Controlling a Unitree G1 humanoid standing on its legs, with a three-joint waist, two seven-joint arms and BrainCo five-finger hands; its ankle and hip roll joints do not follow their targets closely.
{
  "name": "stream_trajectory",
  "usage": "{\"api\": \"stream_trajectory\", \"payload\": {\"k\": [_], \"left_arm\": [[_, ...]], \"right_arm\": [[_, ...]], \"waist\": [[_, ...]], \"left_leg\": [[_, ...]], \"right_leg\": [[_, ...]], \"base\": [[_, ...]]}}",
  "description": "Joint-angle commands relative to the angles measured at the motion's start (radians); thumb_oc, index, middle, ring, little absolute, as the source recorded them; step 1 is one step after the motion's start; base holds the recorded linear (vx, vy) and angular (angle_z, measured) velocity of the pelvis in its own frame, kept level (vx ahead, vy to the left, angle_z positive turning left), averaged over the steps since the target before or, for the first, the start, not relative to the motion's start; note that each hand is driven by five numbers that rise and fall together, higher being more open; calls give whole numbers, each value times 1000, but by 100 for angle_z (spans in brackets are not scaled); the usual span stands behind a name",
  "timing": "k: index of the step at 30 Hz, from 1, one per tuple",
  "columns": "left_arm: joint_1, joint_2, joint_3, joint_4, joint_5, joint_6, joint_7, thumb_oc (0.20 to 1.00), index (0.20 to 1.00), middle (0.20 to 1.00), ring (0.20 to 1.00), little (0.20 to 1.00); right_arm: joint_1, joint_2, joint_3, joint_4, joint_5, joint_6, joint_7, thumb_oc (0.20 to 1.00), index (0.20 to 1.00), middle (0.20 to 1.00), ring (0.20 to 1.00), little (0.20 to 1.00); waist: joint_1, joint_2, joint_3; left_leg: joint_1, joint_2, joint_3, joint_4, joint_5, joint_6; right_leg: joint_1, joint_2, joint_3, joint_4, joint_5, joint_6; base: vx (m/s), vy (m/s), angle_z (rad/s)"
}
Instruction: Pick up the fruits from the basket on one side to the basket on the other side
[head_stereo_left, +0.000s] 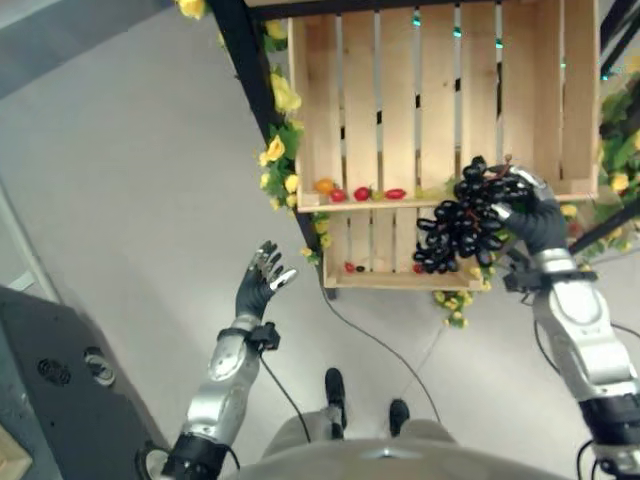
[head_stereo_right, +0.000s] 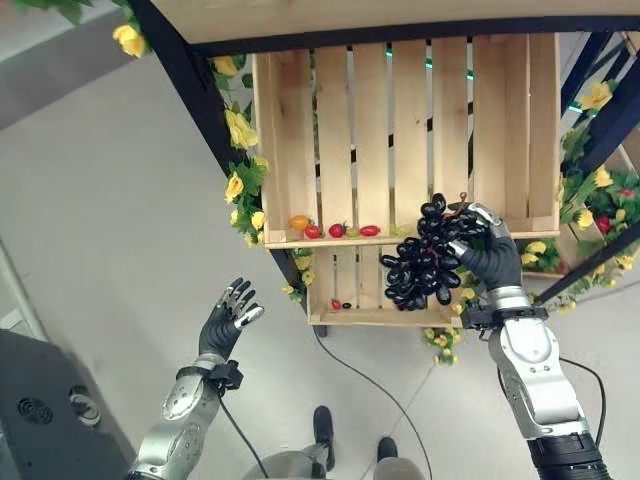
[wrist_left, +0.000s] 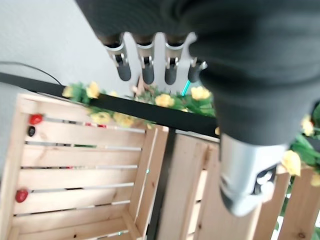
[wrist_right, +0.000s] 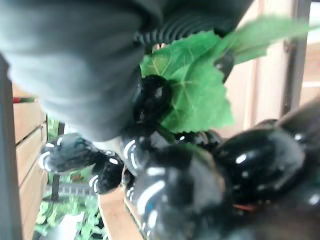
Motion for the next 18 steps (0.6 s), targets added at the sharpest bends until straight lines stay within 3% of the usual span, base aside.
{"api": "stream_trajectory", "payload": {"k": [1, 18], "left_arm": [[-23, 34, 22, -30, -1, -28, 16, 1000, 1000, 1000, 1000, 1000], [-39, 29, 31, 16, 22, 3, 22, 1000, 1000, 1000, 1000, 1000]], "right_arm": [[-248, -18, 15, -16, 43, -53, 12, 200, 200, 200, 200, 200], [-196, -89, -26, -134, 187, -34, 107, 200, 200, 200, 200, 200]], "waist": [[105, -97, -69], [84, -140, -107]], "left_leg": [[47, -7, 37, 24, -106, -61], [78, 0, 62, 3, -129, -62]], "right_leg": [[-15, -42, 42, 3, -18, 35], [4, -52, 50, -48, 10, 59]], "base": [[48, 24, -14], [15, 12, -6]]}}
